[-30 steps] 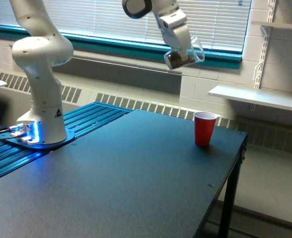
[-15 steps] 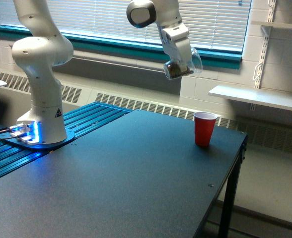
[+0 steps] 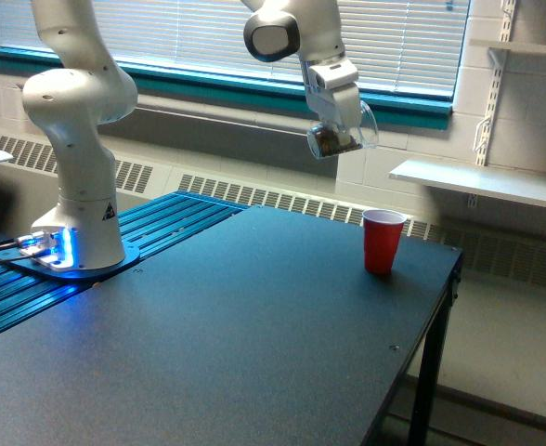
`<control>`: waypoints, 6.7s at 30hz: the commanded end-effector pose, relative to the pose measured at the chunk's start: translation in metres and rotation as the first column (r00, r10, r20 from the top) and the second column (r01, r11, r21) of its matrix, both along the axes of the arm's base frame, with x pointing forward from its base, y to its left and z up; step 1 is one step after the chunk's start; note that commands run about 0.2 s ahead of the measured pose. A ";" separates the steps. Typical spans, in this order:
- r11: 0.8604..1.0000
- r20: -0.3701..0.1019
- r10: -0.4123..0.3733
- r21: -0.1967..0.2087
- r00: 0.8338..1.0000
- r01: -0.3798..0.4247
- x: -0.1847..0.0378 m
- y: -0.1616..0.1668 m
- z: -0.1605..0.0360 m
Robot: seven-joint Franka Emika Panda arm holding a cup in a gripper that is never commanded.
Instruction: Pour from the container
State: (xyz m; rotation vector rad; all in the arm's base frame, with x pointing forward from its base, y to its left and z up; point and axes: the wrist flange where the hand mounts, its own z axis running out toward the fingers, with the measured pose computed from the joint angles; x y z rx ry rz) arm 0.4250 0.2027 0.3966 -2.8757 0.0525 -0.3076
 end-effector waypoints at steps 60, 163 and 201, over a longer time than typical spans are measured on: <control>0.994 -0.095 -0.035 -0.103 0.995 0.025 0.030 0.027 -0.042; 0.974 -0.251 -0.016 -0.224 0.968 -0.042 0.054 0.064 -0.096; 0.956 -0.353 0.011 -0.269 0.935 -0.113 0.070 0.075 -0.083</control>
